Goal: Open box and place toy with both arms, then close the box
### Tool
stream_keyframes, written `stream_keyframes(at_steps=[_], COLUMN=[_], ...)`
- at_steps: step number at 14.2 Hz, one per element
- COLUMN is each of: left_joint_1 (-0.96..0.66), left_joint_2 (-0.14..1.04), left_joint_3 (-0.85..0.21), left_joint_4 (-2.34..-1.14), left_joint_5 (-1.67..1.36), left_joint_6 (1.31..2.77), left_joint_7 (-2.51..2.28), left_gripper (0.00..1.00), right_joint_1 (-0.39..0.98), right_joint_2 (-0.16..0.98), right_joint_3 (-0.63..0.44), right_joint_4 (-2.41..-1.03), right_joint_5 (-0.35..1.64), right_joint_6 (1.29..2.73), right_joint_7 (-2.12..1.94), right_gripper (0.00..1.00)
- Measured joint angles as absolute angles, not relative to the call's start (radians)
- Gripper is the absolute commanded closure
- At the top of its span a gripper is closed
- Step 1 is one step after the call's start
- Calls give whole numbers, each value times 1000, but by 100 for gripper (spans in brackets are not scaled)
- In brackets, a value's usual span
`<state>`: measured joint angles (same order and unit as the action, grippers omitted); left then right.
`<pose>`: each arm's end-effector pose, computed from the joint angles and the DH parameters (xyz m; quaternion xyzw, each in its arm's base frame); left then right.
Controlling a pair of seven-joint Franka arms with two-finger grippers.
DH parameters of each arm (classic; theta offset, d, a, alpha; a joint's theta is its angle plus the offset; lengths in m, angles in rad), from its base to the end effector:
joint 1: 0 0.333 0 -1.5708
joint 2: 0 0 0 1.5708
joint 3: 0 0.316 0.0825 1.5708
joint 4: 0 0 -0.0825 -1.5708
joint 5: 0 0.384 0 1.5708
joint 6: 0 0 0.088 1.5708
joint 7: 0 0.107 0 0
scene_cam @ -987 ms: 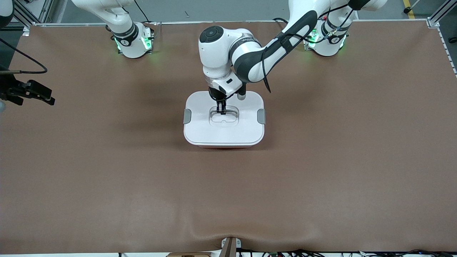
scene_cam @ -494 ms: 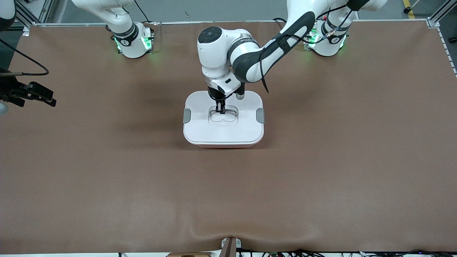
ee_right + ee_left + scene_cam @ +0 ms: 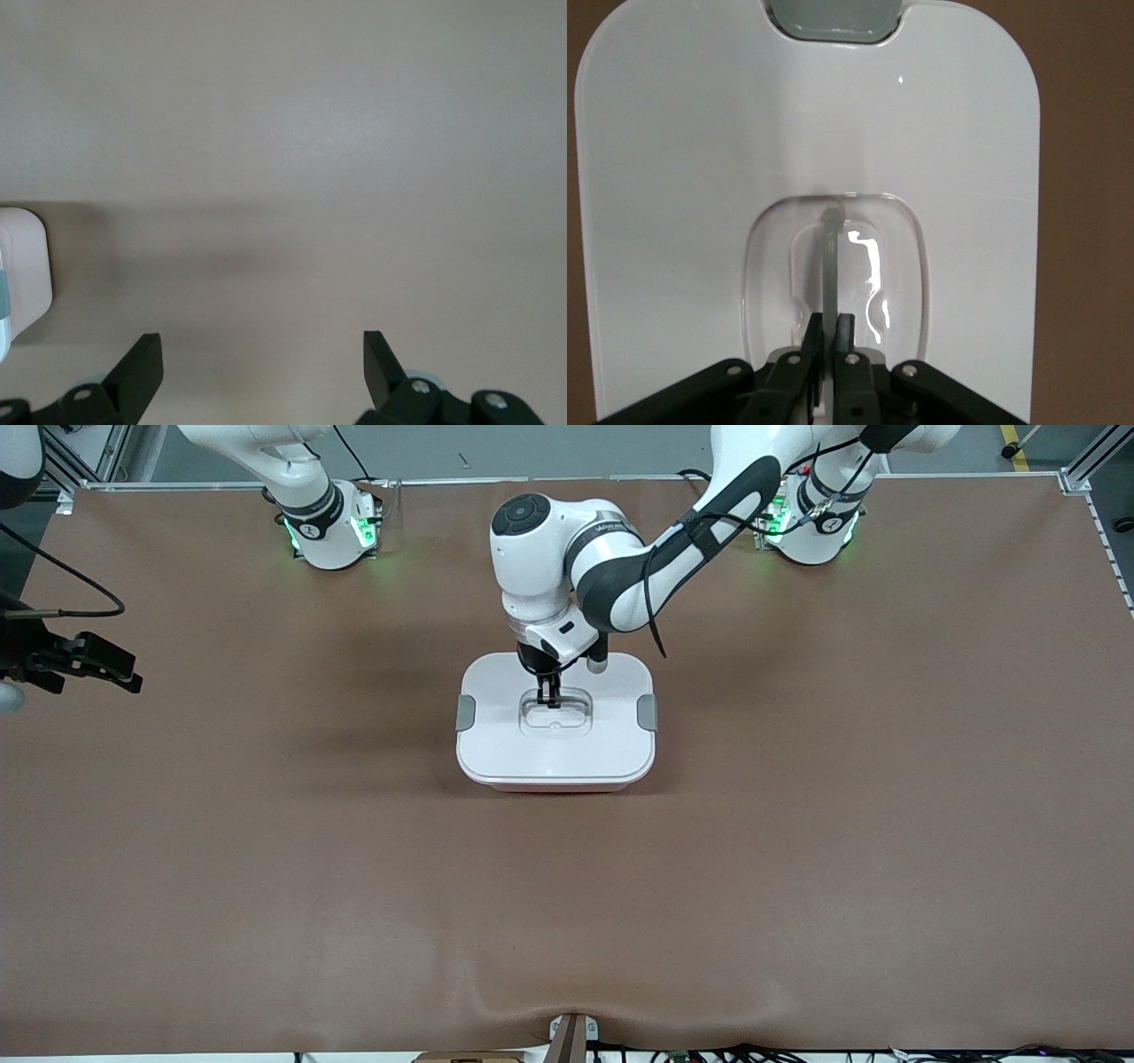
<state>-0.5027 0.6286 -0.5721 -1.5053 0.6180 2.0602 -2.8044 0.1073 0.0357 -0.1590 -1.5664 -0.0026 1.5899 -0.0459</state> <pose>0.4225 -0.5678 0.3455 0.7135 0.6912 0.0977 0.0600 0.5660 -0.0279 0.6085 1.0000 -0.0028 -0.0061 0.0038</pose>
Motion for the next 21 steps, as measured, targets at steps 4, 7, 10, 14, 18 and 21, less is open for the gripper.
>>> stream_keyframes(at_steps=[4, 7, 10, 14, 18, 21], left_joint_1=[-503, -503, -502, -500, -501, -499], left_joint_2=[629, 629, 630, 628, 598, 552], left_joint_3=[-572, -572, -569, -569, -575, -577], left_joint_4=[-1508, -1510, -1516, -1510, -1504, -1504], left_joint_5=[621, 622, 623, 623, 618, 560], left_joint_6=[2061, 2062, 2055, 2056, 2035, 1996], left_joint_7=[-2804, -2804, -2803, -2791, -2780, -2745], left_gripper=[100, 84, 0, 0, 0, 0], right_joint_1=[107, 106, 104, 94, 95, 97], right_joint_2=[36, 36, 33, 29, 29, 29], right_joint_3=[-163, -165, -168, -171, -169, -164], right_joint_4=[-1563, -1556, -1537, -1509, -1509, -1509], right_joint_5=[-2, -3, -3, -3, -3, -3], right_joint_6=[1589, 1588, 1588, 1583, 1580, 1576], right_joint_7=[-46, -46, -46, -46, -46, -46], right_gripper=[0, 0, 0, 0, 0, 0])
